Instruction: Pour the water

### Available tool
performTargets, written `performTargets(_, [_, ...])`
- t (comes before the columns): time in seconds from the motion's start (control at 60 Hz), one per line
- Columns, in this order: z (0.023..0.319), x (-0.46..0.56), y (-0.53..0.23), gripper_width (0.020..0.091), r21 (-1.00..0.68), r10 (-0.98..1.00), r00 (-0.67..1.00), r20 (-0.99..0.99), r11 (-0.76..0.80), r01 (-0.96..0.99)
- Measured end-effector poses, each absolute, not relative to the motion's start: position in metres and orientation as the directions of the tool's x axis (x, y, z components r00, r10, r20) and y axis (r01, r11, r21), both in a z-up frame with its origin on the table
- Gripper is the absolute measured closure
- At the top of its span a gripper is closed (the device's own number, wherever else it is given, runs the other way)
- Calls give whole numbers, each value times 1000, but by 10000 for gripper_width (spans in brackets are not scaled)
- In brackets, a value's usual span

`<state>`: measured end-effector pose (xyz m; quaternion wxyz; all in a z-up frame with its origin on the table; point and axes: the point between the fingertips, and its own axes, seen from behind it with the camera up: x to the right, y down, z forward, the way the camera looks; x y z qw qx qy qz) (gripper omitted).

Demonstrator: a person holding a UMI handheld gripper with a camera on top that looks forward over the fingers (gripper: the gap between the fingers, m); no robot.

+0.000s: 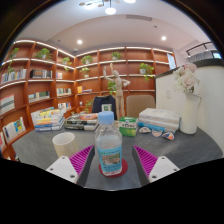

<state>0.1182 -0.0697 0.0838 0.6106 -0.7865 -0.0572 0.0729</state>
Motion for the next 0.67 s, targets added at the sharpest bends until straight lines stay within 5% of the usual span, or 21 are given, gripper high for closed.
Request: performTargets(0.667, [153,255,-142,333,-989,-158,986,47,-148,24])
